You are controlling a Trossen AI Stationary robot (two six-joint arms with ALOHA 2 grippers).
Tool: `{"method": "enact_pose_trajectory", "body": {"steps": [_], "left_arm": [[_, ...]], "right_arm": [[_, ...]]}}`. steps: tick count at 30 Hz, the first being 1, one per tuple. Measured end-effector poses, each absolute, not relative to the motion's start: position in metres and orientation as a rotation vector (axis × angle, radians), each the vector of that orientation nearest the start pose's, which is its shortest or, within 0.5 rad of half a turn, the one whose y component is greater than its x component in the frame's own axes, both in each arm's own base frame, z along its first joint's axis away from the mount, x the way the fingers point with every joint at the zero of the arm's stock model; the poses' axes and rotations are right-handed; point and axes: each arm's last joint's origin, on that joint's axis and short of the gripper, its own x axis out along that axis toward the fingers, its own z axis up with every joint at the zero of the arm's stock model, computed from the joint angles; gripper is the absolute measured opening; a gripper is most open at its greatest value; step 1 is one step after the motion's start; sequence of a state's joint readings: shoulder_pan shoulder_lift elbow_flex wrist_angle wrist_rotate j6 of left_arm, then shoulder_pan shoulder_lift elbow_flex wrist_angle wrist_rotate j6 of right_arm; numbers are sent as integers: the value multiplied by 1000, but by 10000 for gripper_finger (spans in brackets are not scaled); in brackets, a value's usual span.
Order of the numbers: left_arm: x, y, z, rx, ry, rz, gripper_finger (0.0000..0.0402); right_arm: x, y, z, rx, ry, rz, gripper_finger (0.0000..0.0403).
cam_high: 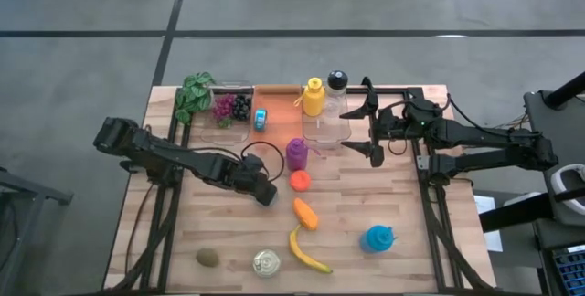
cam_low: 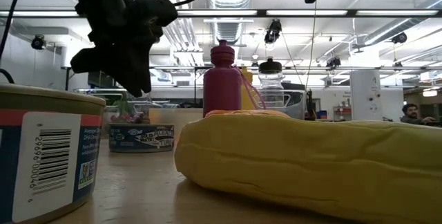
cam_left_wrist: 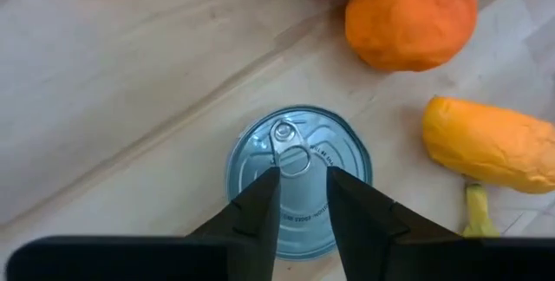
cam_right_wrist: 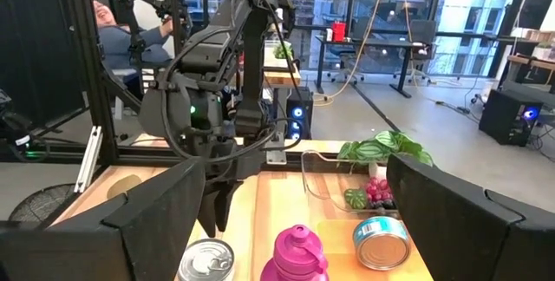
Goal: Pick & Place Food Item
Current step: Put the blue tuna can into the orange bin
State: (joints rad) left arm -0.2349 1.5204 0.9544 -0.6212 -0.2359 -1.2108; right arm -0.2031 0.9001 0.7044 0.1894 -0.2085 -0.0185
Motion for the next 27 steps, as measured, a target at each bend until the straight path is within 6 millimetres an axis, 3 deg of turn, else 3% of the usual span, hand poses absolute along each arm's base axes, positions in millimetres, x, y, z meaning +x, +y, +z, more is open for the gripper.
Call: {"method": "enact_pose_trajectory", "body": {"steps": [8,27], "left_arm": [[264,-56,185,-820,1014,789,7],[259,-54,166,-859,1014,811,1]], "right_arm": [[201,-35,321,-9,6,5,359],[201,-35,321,-2,4,5,359]]}}
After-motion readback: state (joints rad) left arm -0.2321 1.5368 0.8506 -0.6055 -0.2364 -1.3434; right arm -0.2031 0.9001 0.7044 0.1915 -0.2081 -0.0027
